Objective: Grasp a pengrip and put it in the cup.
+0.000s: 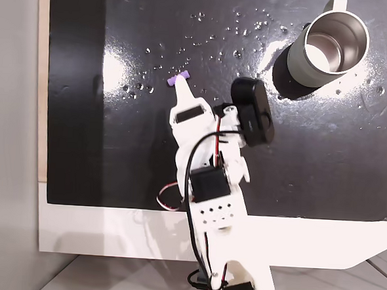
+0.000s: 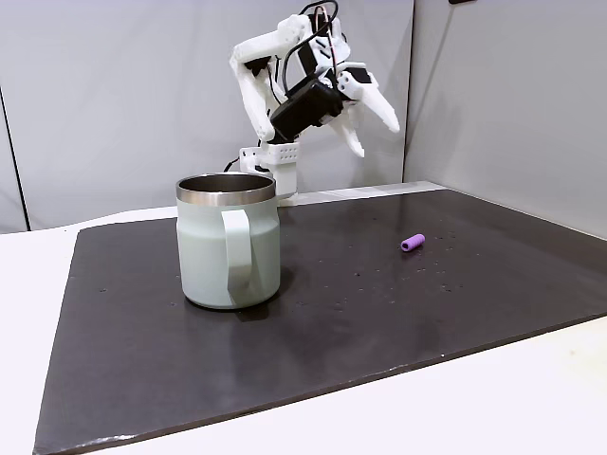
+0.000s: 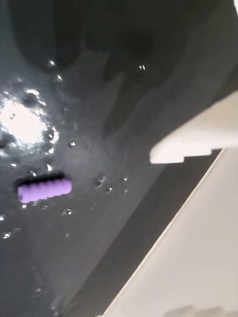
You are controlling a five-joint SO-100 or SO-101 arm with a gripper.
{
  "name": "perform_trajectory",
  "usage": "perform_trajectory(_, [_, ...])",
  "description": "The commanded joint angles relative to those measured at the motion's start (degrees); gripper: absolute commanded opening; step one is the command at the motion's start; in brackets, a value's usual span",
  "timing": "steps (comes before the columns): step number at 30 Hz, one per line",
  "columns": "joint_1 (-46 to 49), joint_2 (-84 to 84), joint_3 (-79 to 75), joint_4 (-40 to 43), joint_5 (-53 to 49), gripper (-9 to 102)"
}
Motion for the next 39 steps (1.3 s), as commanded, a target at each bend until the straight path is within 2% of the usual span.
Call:
perform_trajectory(1, [-0.5,-10.5,-14.3,4.0,1.1,31])
perform_trajectory(12, [-0.6,-40.2,-40.7,16.0,8.2,30])
perform_trajectory(24, [-2.4,-61.5,-60.8,24.3,13.1,30])
perform_trajectory(39, [-4.7,-75.5,-68.3,25.1,15.4,28])
